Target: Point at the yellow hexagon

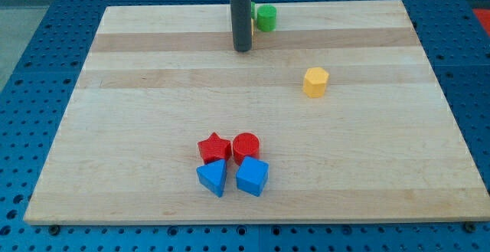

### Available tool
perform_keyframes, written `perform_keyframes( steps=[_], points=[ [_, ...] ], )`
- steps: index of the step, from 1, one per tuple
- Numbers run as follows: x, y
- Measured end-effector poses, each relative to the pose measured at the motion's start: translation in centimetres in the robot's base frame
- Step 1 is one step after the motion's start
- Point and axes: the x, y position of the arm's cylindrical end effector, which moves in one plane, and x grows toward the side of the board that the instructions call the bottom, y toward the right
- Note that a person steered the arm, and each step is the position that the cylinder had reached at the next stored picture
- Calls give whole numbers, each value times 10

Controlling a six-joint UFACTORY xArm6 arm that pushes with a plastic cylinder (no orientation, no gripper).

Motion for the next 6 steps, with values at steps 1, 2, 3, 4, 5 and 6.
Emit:
perform_keyframes(
  steps=[1, 2, 3, 4, 5, 6],
  points=[
    [51, 0],
    [96, 18],
    [124, 58],
    [124, 119],
    [114, 154],
    [99, 150]
  ],
)
